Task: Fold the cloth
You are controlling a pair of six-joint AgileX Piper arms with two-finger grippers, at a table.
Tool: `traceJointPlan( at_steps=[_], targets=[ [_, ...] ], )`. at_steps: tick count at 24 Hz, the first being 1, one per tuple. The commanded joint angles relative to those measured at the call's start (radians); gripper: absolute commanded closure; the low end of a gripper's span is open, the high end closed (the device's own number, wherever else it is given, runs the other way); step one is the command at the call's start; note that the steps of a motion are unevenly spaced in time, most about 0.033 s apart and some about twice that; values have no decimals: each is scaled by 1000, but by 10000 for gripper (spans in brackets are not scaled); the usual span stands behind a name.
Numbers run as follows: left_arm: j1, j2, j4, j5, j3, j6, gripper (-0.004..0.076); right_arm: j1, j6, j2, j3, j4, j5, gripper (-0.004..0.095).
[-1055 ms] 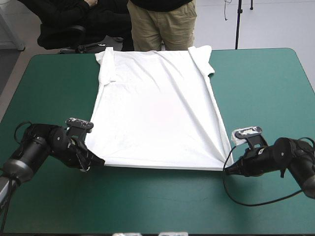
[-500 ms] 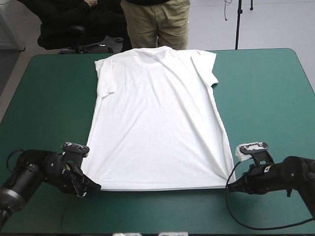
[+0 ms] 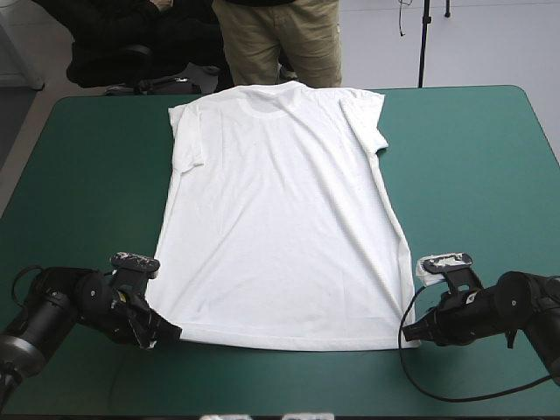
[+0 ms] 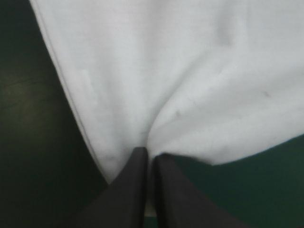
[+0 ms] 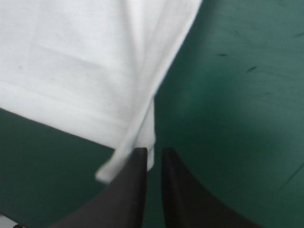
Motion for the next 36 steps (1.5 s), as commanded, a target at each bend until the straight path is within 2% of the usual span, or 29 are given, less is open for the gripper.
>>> traceJointPlan(
  at_steps=[1,4,6,7,8,10,11,13,15,18,21,27,31,33,36],
  targets=[
    [-3,-16,-33,-2,-21,8,558,-8,-13,-7,-23,17,-13,646],
    [-3,-16,-49,-4,-23,14,391,-8,-13,-7,-23,17,-13,530],
    [-3,-18,-29,-45,-62,14,295,-8,-15,-7,-54,-8,-39,512],
    [-3,-18,0,-86,-87,8,290,-8,-15,-7,-77,-20,-61,511],
    [-1,-15,96,-199,-143,-72,290,-8,-13,-7,-138,-36,-110,511],
    [1,34,295,-338,-236,-254,290,-8,-16,-1,-228,-45,-194,517],
    [12,70,342,-349,-278,-307,290,-8,-18,5,-253,-45,-221,526],
    [62,198,355,-348,-409,-335,290,-8,-36,47,-352,-43,-230,548],
    [117,378,227,-341,-558,-257,290,-8,-65,115,-441,-43,-218,557],
    [120,531,130,-336,-700,-168,290,-8,-84,188,-499,-35,-222,557],
    [120,696,120,-298,-847,-168,290,-8,-109,253,-532,-17,-219,557],
    [120,854,113,-271,-980,-161,291,-8,-111,294,-534,-9,-239,557],
    [120,927,93,-243,-1008,-153,300,-8,-111,303,-534,-9,-253,559],
    [120,952,94,-232,-1008,-151,325,-8,-111,303,-534,-9,-265,559],
    [120,974,94,-204,-1008,-151,415,-8,-111,303,-535,-9,-287,559]
  ],
)
